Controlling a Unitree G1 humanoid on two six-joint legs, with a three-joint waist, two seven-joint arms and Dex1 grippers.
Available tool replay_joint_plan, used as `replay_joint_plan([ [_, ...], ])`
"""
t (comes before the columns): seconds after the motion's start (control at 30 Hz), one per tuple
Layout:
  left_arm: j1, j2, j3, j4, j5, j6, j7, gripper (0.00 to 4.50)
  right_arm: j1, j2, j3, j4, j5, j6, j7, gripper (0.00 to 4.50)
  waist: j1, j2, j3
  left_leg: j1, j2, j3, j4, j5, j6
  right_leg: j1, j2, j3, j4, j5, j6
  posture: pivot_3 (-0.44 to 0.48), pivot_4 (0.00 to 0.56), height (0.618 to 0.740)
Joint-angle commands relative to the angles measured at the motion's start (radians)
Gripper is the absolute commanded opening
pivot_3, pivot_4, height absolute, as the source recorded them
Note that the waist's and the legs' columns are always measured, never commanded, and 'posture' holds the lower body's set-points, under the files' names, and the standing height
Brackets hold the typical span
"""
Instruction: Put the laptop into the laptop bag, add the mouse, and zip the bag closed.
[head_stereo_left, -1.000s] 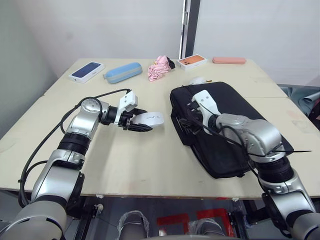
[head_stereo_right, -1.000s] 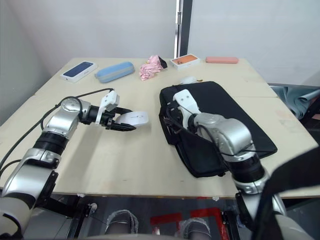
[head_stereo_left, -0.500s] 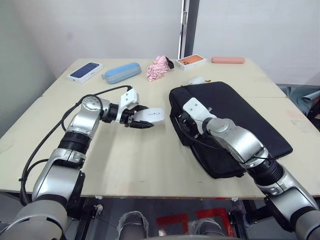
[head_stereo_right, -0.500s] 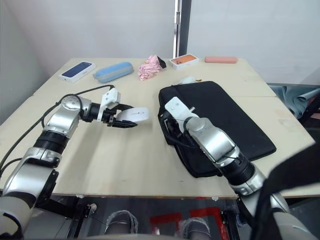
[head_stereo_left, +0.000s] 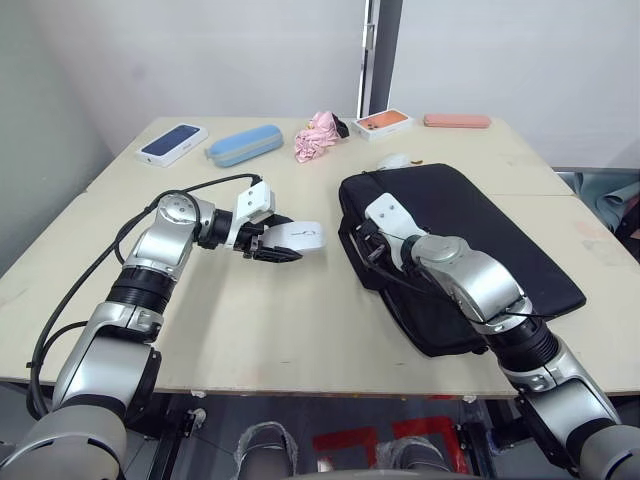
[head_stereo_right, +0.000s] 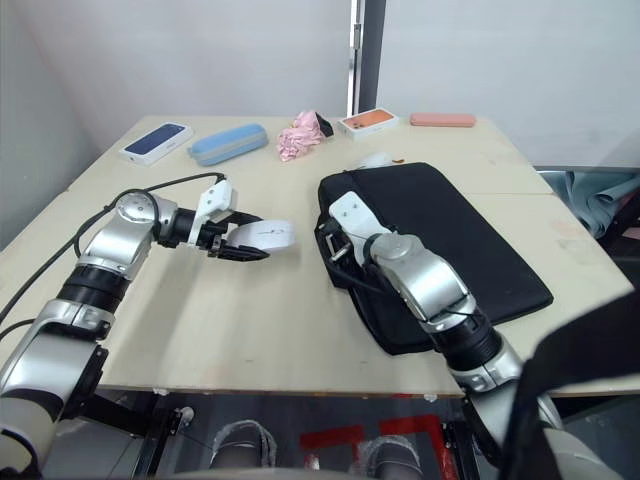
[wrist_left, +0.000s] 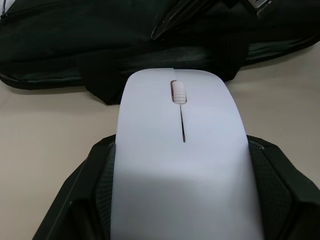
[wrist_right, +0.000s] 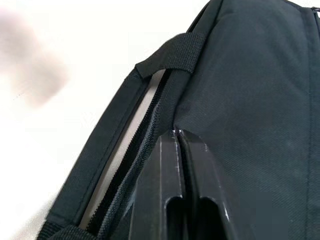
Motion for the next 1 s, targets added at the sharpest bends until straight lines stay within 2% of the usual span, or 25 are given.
replay_joint_plan([
  [0.03,-0.013,0.0,0.001,-0.008,-0.006,-0.019,-0.006,2.87,-0.03,-0.031,-0.004,-0.043,-0.074,-0.05,-0.015,0.01,0.002,0.0,0.0,0.0,0.0,0.0,0.0,0.0,0.0,0.0,0.0,0.0,0.0,0.0,0.0,0.0,0.15,0.74],
  [0.17,-0.019,-0.008,-0.006,0.013,-0.003,-0.031,-0.003,2.87,0.012,0.025,-0.035,-0.098,-0.035,-0.028,0.008,0.01,0.001,0.0,0.0,0.0,0.0,0.0,0.0,0.0,0.0,0.0,0.0,0.0,0.0,0.0,0.0,0.0,0.15,0.74],
  [0.27,-0.02,-0.018,-0.008,0.018,-0.002,-0.032,0.0,2.87,0.031,0.05,-0.052,-0.135,-0.006,0.026,0.034,0.86,-0.002,0.0,0.0,0.0,0.0,0.0,0.0,0.0,0.0,0.0,0.0,0.0,0.0,0.0,0.0,0.0,0.15,0.74],
  [0.5,-0.011,-0.034,-0.013,0.008,-0.005,-0.024,0.013,2.87,0.008,0.022,-0.012,-0.142,-0.037,0.084,0.042,3.2,-0.002,0.0,0.0,0.001,0.0,0.0,0.0,0.0,0.0,0.0,0.0,0.0,0.001,0.0,0.0,0.0,0.15,0.74],
  [0.6,-0.003,-0.038,-0.012,0.0,-0.007,-0.021,0.018,2.87,-0.024,0.008,0.027,-0.113,-0.058,0.124,0.042,4.24,-0.003,0.0,0.0,0.001,0.0,0.0,0.0,0.0,0.0,0.0,0.0,0.0,0.001,0.0,0.0,0.0,0.15,0.74],
  [0.63,-0.001,-0.04,-0.011,0.0,-0.006,-0.023,0.022,2.87,-0.037,-0.001,0.054,-0.102,-0.072,0.134,0.04,4.44,-0.004,0.0,0.0,0.001,0.0,0.0,0.0,0.0,0.0,0.0,0.0,0.0,0.001,0.0,0.0,0.0,0.15,0.74],
  [0.83,0.004,-0.05,-0.012,-0.005,-0.008,-0.019,0.036,2.87,-0.082,0.007,0.103,0.001,-0.146,0.087,0.01,4.44,-0.003,0.0,0.0,0.001,0.0,0.0,0.0,0.0,-0.001,0.0,0.0,0.001,0.001,0.0,0.0,0.0,0.15,0.74],
  [1.0,0.003,-0.054,-0.009,-0.009,-0.01,-0.014,0.043,2.87,-0.091,-0.03,0.135,0.069,-0.194,0.042,0.025,4.44,-0.001,0.0,0.0,0.001,0.0,0.0,0.0,0.0,-0.001,0.0,0.0,0.0,0.001,0.0,0.0,0.0,0.15,0.74],
])
